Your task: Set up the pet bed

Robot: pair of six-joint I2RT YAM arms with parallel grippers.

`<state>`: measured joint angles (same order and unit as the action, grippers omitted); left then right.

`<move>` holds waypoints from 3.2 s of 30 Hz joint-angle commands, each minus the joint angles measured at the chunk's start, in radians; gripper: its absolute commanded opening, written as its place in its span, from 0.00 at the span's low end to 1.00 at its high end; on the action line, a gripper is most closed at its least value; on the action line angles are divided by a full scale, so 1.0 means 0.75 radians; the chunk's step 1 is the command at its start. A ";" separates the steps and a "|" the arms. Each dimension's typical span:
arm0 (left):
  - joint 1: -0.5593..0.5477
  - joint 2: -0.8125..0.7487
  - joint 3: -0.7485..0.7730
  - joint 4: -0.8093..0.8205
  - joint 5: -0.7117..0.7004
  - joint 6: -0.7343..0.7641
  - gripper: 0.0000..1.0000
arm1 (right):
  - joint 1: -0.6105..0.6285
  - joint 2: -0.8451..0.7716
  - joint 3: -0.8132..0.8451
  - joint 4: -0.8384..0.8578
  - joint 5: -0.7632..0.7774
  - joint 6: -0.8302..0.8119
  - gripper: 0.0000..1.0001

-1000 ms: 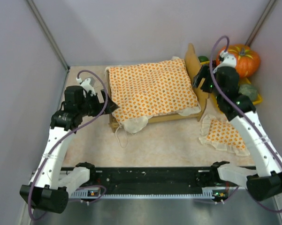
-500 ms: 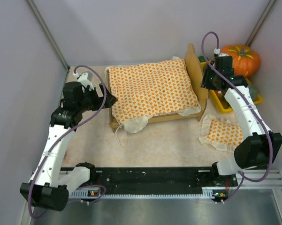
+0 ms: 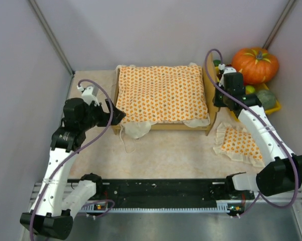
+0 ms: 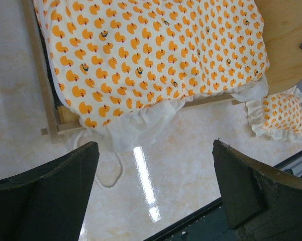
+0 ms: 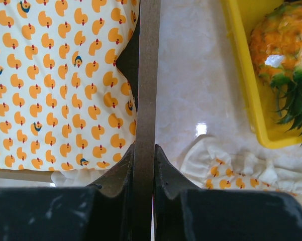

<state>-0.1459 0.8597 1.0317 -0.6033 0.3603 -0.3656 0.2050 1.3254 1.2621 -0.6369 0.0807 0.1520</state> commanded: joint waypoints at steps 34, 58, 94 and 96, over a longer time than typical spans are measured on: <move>-1.002 0.772 0.203 0.493 -0.507 0.295 0.72 | 0.514 -0.466 -0.134 0.111 0.079 0.429 0.56; -1.024 1.010 0.255 0.526 -0.857 0.342 0.00 | 0.514 -0.628 -0.196 0.064 -0.064 0.454 0.56; -0.485 0.797 0.189 0.479 -0.227 -0.036 0.00 | 0.766 0.008 0.092 -0.004 -0.016 0.260 0.52; -0.478 0.803 0.183 0.477 -0.198 -0.044 0.00 | 0.768 0.067 0.129 -0.012 0.039 0.247 0.53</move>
<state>-0.5140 1.4517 1.1828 -0.2855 0.1356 -0.3691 0.7666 1.3064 1.2743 -0.6743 0.0265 0.3672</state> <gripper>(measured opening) 0.008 0.526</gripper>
